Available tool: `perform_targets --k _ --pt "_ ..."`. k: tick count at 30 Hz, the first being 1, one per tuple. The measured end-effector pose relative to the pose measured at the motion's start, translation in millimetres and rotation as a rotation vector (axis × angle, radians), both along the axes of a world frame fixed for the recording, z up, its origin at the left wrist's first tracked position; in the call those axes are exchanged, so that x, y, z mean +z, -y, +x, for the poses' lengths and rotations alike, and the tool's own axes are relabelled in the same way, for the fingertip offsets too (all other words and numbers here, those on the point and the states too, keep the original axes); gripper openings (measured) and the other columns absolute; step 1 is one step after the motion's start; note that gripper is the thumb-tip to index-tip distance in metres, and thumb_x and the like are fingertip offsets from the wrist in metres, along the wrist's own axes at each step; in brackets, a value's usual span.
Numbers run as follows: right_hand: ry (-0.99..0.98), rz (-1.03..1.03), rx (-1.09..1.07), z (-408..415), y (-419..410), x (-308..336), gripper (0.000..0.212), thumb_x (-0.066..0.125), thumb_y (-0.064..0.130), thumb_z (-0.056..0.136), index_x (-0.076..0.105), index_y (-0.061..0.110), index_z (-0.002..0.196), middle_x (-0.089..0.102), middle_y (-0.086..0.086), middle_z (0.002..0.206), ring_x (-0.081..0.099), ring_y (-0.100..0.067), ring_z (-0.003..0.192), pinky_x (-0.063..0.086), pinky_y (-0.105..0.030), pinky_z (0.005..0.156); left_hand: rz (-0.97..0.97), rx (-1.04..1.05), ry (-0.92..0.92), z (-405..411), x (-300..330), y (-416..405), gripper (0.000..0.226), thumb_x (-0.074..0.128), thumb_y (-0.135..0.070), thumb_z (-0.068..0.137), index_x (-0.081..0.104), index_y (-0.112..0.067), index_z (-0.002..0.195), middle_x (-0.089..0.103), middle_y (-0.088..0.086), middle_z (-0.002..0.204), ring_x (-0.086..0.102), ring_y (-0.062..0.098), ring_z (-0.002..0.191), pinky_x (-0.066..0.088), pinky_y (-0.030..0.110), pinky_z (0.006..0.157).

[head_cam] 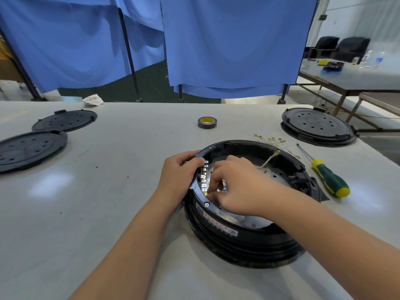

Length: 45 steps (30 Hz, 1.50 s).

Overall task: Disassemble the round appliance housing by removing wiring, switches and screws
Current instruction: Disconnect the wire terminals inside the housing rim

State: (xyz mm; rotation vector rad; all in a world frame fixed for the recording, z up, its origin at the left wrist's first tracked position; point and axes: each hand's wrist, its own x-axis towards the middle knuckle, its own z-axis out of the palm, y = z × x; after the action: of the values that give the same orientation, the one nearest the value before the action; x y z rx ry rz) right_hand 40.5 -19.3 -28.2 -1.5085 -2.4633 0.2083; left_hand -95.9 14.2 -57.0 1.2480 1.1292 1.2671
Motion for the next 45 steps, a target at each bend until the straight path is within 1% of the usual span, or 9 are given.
perform_targets --k 9,12,16,18,24,28,30,36,45 --pt "0.060 0.032 -0.008 -3.3 3.6 -1.2 0.029 0.058 0.035 0.083 0.045 0.033 0.058 0.044 0.014 0.067 0.038 -0.011 0.082 0.025 -0.027 0.077 0.004 0.000 -0.010 -0.5 -0.6 -1.4 0.032 0.061 -0.004 0.082 0.078 -0.027 0.069 0.073 -0.002 0.067 0.066 0.009 0.060 0.051 0.019 0.053" --pt "0.048 0.021 -0.017 -3.2 3.4 -0.9 0.022 0.058 0.032 0.082 0.051 0.029 0.061 0.048 0.013 0.066 0.044 -0.013 0.082 0.029 -0.028 0.079 0.006 0.004 -0.011 -0.3 -1.2 -1.8 0.033 0.061 -0.004 0.083 0.078 -0.028 0.068 0.074 -0.002 0.068 0.067 0.009 0.061 0.052 0.020 0.055" --pt "0.074 0.041 0.014 -0.3 1.9 -1.6 0.023 0.058 0.032 0.083 0.046 0.032 0.064 0.045 0.014 0.071 0.040 -0.012 0.083 0.027 -0.029 0.078 0.007 0.007 -0.006 -0.3 -2.1 -2.3 0.034 0.061 -0.004 0.083 0.077 -0.029 0.066 0.073 -0.003 0.066 0.066 0.008 0.059 0.051 0.019 0.053" --pt "0.095 0.061 0.035 1.3 -0.3 -2.3 0.024 0.058 0.030 0.084 0.043 0.032 0.065 0.041 0.015 0.074 0.037 -0.012 0.084 0.025 -0.029 0.077 0.005 0.007 -0.013 -0.5 -2.5 -3.1 0.032 0.062 -0.004 0.082 0.077 -0.027 0.066 0.072 0.000 0.067 0.064 0.010 0.060 0.052 0.021 0.055" --pt "0.094 0.075 0.053 3.0 -5.0 -4.6 0.013 0.059 0.024 0.084 0.053 0.028 0.073 0.050 0.012 0.085 0.040 -0.014 0.089 0.030 -0.031 0.081 -0.006 -0.006 -0.007 -1.5 -4.3 -4.1 0.026 0.061 -0.005 0.082 0.078 -0.023 0.073 0.074 0.003 0.071 0.067 0.014 0.065 0.054 0.026 0.058" --pt "0.094 0.062 0.048 2.9 -3.3 -4.3 0.021 0.059 0.029 0.084 0.048 0.028 0.065 0.047 0.013 0.076 0.038 -0.012 0.085 0.026 -0.030 0.076 -0.008 -0.001 -0.002 -1.2 -5.0 -4.4 0.027 0.061 -0.005 0.082 0.078 -0.024 0.073 0.074 0.005 0.073 0.067 0.017 0.067 0.054 0.032 0.064" --pt "0.088 0.042 0.038 1.8 -1.1 -4.1 0.028 0.058 0.031 0.083 0.043 0.030 0.059 0.047 0.013 0.071 0.037 -0.011 0.082 0.023 -0.028 0.074 -0.006 0.004 -0.008 -1.0 -4.7 -4.2 0.027 0.061 -0.005 0.082 0.078 -0.024 0.072 0.074 0.004 0.072 0.067 0.017 0.066 0.054 0.031 0.064" --pt "0.076 -0.032 0.015 -0.8 0.9 -1.5 0.026 0.056 0.031 0.084 0.044 0.029 0.060 0.050 0.011 0.071 0.045 -0.013 0.086 0.029 -0.027 0.082 -0.006 0.003 -0.003 -0.5 -2.5 -3.1 0.030 0.062 -0.004 0.082 0.078 -0.026 0.069 0.073 -0.001 0.067 0.067 0.010 0.060 0.052 0.021 0.054" --pt "0.123 0.071 0.057 1.2 0.0 -2.1 0.020 0.056 0.026 0.083 0.044 0.028 0.068 0.043 0.012 0.075 0.038 -0.013 0.085 0.026 -0.030 0.076 -0.004 -0.001 0.015 -0.2 -1.9 -1.9 0.030 0.061 -0.003 0.082 0.078 -0.024 0.069 0.073 0.001 0.068 0.065 0.011 0.061 0.053 0.021 0.055"
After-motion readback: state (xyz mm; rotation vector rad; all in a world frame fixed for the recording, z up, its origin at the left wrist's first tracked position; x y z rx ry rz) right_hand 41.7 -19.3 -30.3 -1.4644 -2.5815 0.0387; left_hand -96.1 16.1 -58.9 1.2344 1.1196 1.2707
